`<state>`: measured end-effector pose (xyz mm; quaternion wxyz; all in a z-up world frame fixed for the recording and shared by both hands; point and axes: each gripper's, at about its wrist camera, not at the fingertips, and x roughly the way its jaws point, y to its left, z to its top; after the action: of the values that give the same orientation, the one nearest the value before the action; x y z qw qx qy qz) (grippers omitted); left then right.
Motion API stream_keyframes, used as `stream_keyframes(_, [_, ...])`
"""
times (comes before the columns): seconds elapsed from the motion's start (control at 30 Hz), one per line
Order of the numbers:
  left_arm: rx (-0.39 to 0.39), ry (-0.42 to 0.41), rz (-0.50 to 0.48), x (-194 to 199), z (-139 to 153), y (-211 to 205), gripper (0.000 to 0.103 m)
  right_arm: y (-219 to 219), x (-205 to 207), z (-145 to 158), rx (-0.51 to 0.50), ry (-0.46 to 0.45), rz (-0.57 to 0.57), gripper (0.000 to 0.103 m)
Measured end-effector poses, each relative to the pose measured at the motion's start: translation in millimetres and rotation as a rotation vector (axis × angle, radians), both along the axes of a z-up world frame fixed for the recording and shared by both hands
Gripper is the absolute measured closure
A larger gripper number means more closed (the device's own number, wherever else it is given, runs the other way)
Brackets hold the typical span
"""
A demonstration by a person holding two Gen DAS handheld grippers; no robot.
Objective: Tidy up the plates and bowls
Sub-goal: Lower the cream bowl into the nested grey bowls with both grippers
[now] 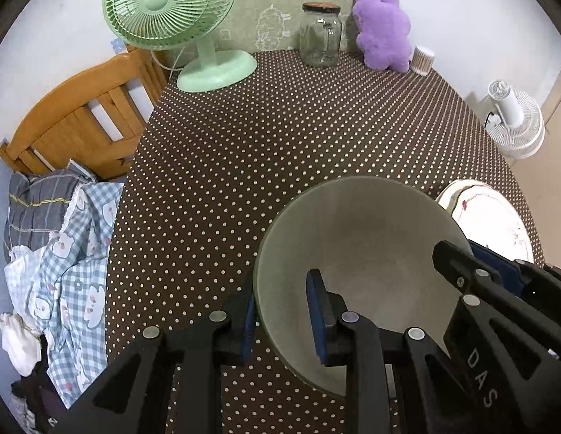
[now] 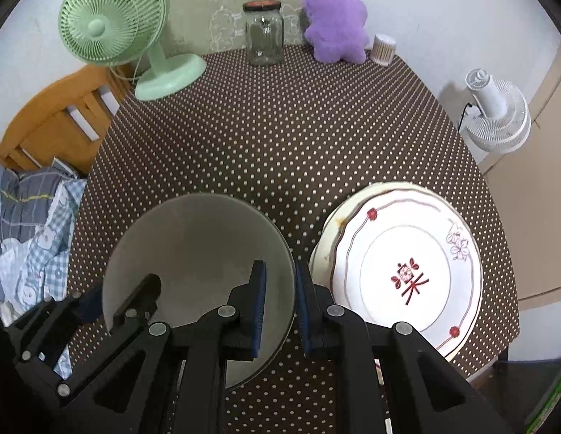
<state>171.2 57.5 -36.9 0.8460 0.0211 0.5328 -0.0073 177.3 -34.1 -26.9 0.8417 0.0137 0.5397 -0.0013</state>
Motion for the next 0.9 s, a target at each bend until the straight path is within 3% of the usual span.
stream_keyframes(0.3, [-0.008,0.008,-0.019,-2.6,-7.6,1.8,0.078,1.4,-1.4,-6.8,-0.008,-0.001,-0.006,0.083])
stream_keyframes(0.53, [-0.052,0.024,-0.056,-5.9,-4.5,1.3,0.057,3.5,-0.8,-6.7,-0.014,0.021,0.002,0.083])
stream_keyframes(0.6, [-0.066,0.016,-0.067,-7.2,-0.9,-0.1,0.043,2.3,-1.5,-5.4,-0.006,0.027,0.002,0.083])
stream_keyframes(0.7, [-0.066,-0.001,-0.084,-9.8,5.7,-1.9,0.034,0.5,-3.0,-2.0,0.008,0.034,0.009,0.083])
stream_keyframes(0.77, [-0.073,-0.002,-0.090,-11.3,8.0,-1.5,0.030,-1.1,-4.4,0.2,0.013,0.038,0.005,0.075])
stream_keyframes(0.83, [-0.073,0.001,-0.088,-12.6,8.4,0.1,0.026,-4.1,-6.1,3.5,0.031,0.035,0.004,0.053])
stream_keyframes(0.9, [-0.072,0.008,-0.087,-13.0,7.6,0.6,0.023,-7.4,-8.3,7.5,0.051,0.019,0.000,0.043])
